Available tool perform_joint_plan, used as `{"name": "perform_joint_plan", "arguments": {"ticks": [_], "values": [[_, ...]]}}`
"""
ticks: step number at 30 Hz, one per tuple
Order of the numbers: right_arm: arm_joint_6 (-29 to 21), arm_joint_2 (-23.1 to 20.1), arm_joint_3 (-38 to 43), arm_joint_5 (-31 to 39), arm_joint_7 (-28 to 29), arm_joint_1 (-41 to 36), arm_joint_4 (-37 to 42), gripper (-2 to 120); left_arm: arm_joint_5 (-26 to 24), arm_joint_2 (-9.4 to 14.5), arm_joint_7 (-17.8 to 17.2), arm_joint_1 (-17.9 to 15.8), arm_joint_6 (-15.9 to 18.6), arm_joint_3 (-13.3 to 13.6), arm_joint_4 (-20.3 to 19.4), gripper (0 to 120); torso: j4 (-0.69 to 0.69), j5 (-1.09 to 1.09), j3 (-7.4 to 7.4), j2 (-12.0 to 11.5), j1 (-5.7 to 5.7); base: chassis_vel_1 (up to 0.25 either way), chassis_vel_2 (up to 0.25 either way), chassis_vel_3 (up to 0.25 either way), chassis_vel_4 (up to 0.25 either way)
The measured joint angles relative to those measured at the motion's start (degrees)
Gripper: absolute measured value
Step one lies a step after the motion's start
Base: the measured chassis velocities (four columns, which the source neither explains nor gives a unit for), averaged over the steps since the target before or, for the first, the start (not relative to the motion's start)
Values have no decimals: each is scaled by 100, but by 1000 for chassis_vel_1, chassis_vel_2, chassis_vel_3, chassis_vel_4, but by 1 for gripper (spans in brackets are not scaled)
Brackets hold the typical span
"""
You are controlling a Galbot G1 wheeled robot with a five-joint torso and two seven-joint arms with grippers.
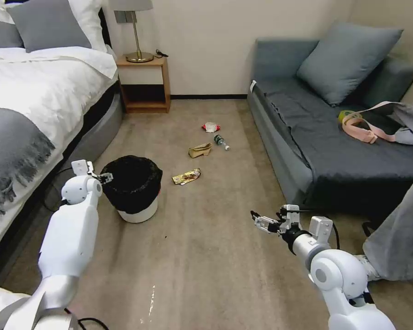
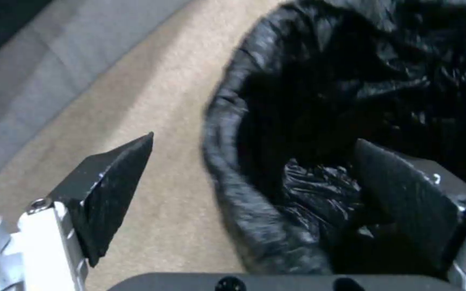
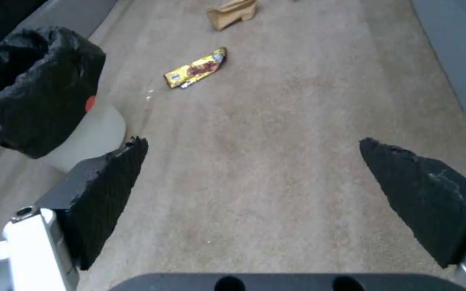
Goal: Pick up the trash bin, then pick up the garbage on the floor and place it into the trash bin.
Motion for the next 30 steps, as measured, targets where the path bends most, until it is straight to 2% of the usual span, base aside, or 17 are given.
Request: {"name": "perform_joint_plan", "arguments": {"ticks": [7,13,18,21,23,27,28,30], "values": [[1,4,-58,-32,-12,41,-62,100,384,-180,85,-241,-59,-4,496,99,-1,0,0,0,0,0,0,0,0],[2,-8,-97,-31,-15,91,-121,100,610,-167,155,-244,-20,-47,627,99,0,0,0,0,0,0,0,0,0],[2,-1,-188,-9,-15,110,-115,100,814,-132,347,-210,-20,-98,763,99,0,0,0,0,0,0,0,0,0],[2,5,-249,137,-6,78,32,100,979,-72,588,-182,9,-108,811,87,1,0,0,0,0,0,0,0,0],[2,7,-254,159,-3,73,55,100,982,-71,602,-185,15,-111,824,84,1,1,0,0,0,0,0,0,0],[2,24,-311,277,5,37,209,100,980,-84,643,-198,49,-135,916,64,0,0,0,0,0,0,0,0,0],[2,24,-311,277,5,37,209,100,980,-84,643,-198,49,-135,916,64,0,0,0,0,0,0,0,0,0],[2,33,-340,279,6,9,215,100,958,-89,647,-146,47,-147,902,56,0,1,-1,0,0,0,0,0,0]]}}
